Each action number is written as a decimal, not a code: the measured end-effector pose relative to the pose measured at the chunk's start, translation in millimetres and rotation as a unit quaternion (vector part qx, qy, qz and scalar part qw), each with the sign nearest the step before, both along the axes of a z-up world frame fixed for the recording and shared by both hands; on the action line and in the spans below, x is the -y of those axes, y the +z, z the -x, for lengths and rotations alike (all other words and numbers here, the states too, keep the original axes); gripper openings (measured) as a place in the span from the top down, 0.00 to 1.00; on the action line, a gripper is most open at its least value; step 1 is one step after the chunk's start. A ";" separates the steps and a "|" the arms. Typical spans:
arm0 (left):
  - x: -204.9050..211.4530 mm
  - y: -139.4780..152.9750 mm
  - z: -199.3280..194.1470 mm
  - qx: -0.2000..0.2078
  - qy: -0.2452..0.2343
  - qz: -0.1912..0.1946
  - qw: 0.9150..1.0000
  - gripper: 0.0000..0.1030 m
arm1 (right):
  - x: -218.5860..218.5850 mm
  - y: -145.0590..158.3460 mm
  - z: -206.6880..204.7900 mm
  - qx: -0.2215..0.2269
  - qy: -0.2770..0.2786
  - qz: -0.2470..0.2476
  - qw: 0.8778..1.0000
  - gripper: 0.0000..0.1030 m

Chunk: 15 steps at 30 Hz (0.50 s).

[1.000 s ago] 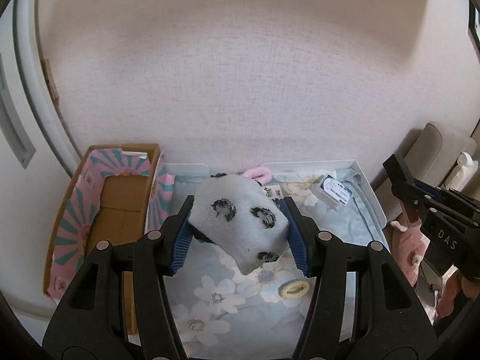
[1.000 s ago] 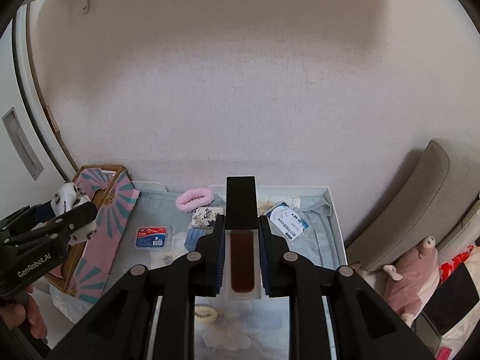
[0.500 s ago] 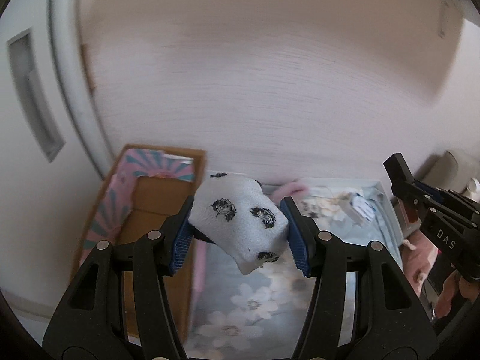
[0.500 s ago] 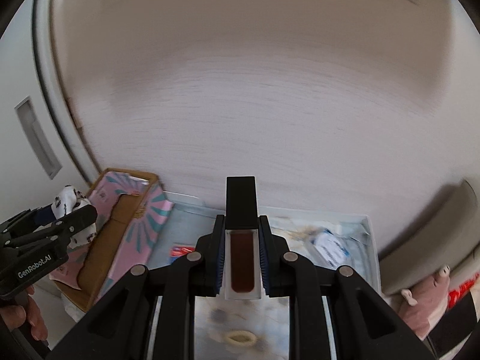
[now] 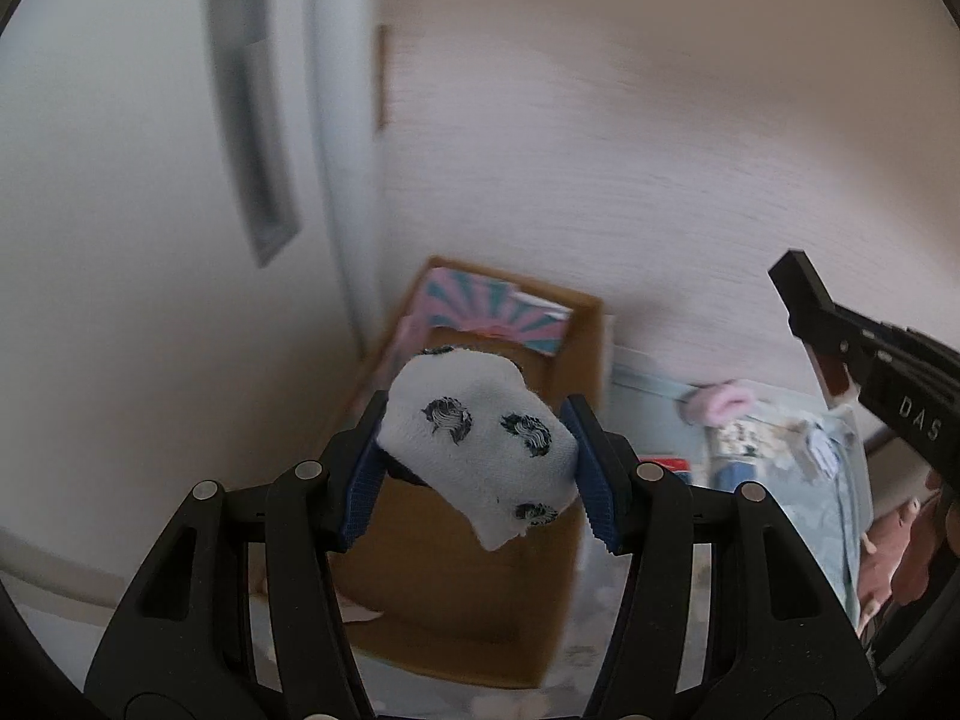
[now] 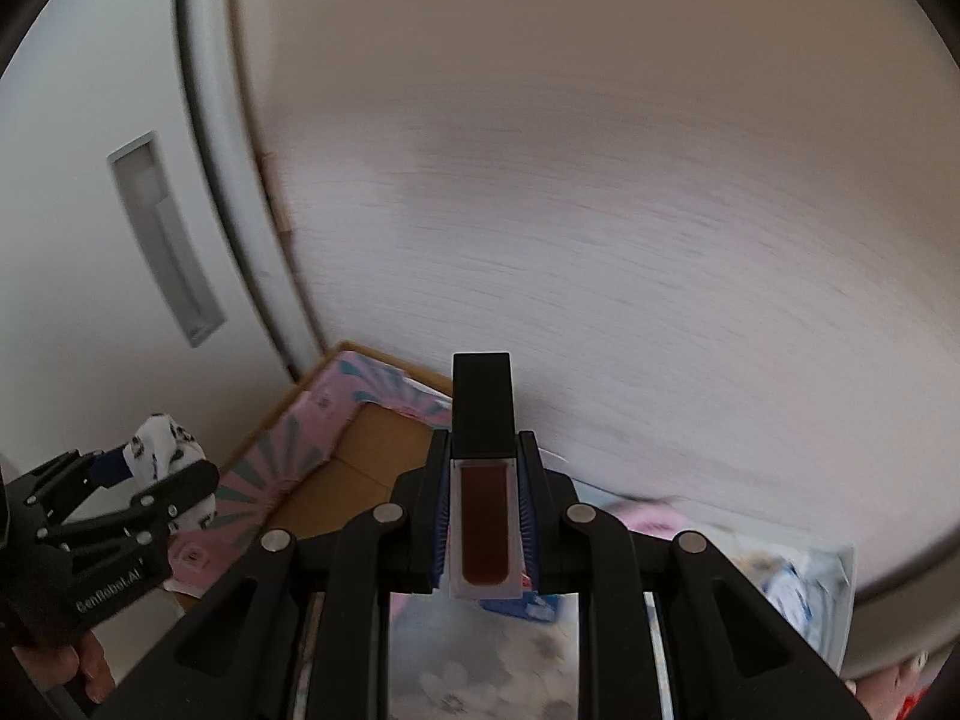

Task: Organize objects
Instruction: 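Carry the sock and lipstick with both tools over the cardboard box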

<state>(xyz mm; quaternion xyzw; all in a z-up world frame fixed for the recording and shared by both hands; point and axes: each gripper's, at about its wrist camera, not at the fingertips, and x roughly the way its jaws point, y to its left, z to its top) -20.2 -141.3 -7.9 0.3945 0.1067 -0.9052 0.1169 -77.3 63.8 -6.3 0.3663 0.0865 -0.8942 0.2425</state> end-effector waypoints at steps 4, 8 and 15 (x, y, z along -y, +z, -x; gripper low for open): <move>12.8 -5.2 -6.4 0.010 0.023 -0.003 1.000 0.49 | 32.8 -4.1 16.5 0.014 0.041 -0.002 0.999 0.82; 23.9 -14.5 -6.0 0.023 0.038 -0.007 0.999 0.49 | 60.9 -11.0 34.3 0.029 0.070 -0.007 0.997 0.82; 27.1 -49.7 -4.0 0.066 0.037 -0.021 0.997 0.49 | 98.8 -32.3 61.7 0.055 0.099 -0.023 0.993 0.82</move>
